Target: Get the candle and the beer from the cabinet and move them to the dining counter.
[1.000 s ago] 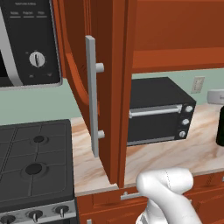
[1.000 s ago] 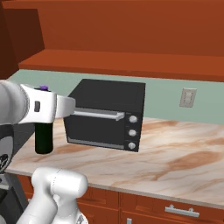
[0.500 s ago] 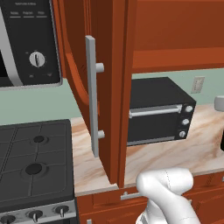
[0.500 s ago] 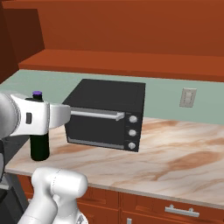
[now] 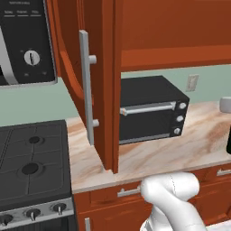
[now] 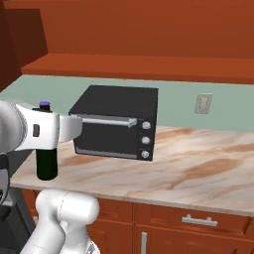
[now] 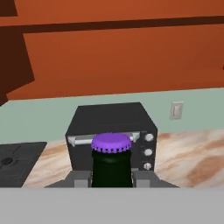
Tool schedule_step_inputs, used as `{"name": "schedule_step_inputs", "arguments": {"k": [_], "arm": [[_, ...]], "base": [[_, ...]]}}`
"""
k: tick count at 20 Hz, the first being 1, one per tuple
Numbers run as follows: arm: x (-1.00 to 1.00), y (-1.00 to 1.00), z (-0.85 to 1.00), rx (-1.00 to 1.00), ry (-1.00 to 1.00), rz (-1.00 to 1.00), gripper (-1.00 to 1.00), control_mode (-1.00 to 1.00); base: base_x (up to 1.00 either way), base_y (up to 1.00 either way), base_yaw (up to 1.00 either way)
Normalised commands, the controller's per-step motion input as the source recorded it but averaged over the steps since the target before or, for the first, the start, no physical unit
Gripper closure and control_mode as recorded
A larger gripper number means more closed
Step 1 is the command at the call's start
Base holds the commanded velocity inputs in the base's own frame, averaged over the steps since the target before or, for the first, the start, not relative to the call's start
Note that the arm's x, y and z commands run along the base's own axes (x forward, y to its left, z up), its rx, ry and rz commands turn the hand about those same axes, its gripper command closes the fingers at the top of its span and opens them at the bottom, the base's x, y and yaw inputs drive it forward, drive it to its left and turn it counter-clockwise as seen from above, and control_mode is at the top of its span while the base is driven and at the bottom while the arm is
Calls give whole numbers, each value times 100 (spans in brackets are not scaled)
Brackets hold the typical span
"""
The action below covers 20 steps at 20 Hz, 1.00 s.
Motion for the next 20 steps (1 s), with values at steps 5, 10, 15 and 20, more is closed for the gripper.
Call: {"name": "schedule_step_inputs", "arguments": {"k": [5,10,15,20], "arm": [[0,0,0,0,0,0,100,100],[0,0,0,0,0,0,100,100],[0,0,0,0,0,0,100,100],[0,0,0,0,0,0,100,100]], "base": [[-99,-45,-54],[-59,-6,-88],[-9,0,-100],[-7,0,-100]]}}
